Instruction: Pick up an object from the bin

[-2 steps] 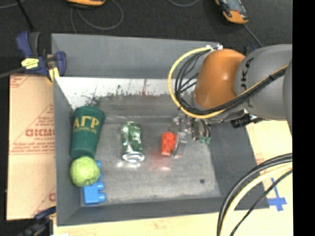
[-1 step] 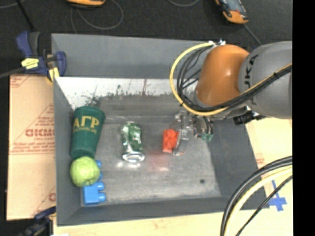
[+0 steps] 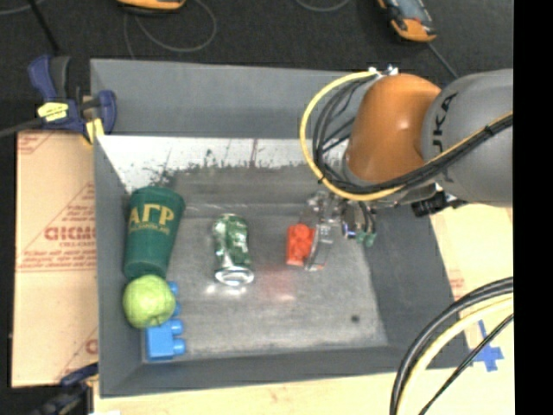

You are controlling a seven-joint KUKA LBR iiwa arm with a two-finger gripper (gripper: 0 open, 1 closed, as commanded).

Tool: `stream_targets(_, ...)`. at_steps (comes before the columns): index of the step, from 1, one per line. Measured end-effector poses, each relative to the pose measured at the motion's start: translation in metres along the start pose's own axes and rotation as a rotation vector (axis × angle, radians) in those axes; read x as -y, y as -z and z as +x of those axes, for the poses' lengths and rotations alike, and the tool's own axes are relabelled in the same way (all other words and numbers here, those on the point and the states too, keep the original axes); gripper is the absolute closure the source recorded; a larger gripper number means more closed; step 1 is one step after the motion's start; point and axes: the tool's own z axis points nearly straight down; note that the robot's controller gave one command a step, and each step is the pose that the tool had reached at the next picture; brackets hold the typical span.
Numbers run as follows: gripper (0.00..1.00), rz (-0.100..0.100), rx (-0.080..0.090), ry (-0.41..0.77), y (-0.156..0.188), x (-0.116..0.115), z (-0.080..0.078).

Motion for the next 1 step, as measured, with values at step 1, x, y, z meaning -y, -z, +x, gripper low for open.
stream_targets(1,1.0,0.0,-0.003,0.001,0.0087,0.0,0.0004)
